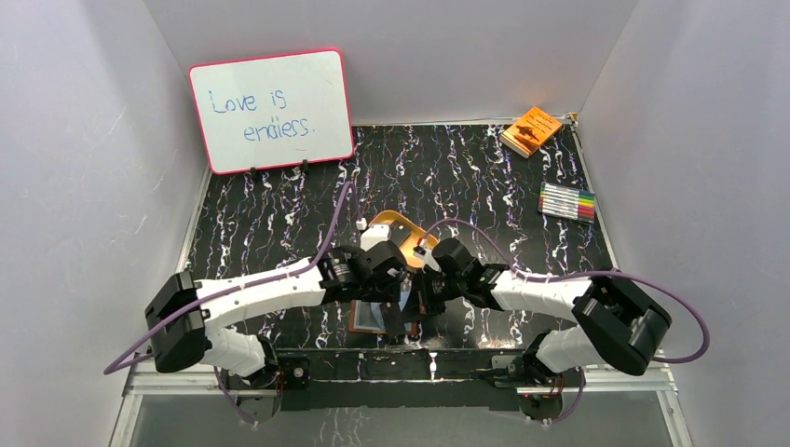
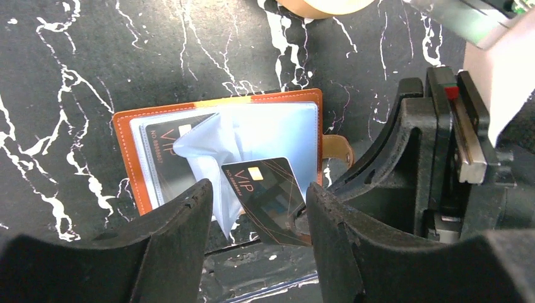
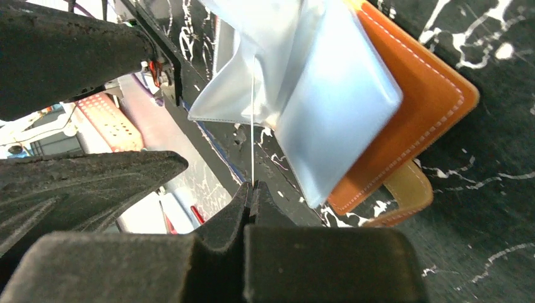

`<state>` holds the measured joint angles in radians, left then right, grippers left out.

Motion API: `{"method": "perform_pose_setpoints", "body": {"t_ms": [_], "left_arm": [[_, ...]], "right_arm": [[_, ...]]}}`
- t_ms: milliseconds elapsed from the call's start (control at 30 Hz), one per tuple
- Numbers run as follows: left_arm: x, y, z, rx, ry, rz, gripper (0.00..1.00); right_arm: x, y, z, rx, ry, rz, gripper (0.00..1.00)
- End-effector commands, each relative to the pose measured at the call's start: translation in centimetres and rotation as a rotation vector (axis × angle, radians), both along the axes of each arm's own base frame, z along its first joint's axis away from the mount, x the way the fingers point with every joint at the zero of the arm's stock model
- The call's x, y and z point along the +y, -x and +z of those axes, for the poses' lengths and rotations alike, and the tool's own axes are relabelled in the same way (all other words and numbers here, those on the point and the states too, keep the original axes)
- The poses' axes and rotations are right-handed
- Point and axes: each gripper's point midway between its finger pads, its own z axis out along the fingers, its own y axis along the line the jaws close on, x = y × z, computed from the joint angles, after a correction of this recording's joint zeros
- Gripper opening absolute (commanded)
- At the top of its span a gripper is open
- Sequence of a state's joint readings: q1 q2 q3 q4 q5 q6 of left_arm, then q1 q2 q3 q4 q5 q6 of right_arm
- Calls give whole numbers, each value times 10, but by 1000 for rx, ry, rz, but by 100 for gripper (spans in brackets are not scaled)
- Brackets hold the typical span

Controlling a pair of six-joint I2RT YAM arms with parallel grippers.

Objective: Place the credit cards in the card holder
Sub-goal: Turn over the card slot in the card holder.

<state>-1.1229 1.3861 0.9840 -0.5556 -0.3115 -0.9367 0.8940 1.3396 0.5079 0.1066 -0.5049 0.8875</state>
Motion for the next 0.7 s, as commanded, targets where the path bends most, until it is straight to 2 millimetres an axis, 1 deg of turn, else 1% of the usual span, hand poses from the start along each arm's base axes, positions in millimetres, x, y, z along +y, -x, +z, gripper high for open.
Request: {"method": "perform_pose_setpoints", "body": {"t_ms": [0,133,267,333,467,567,667], "left_arm": [[20,-1,1,-31,-30,42,54],[28,0,-14,-16,-80,51,53],[39,1,-35,9,-139,61,51],[42,3,-45,22,-159,62,50],[50,4,-59,39,-199,76,46],[56,5,-64,46,-230,90,41],[65,5,-64,44,-260,117,35]], "right_arm": [[27,-11,27,-59,-99,31,0],[32,-10,25,-51,-91,46,0],[27,-8,24,-60,-67,46,0],[22,-4,26,-73,-59,53,0],[8,5,30,-76,-36,68,0],[-5,10,30,-85,-8,53,0],[-10,8,29,-102,-1,18,0]]}}
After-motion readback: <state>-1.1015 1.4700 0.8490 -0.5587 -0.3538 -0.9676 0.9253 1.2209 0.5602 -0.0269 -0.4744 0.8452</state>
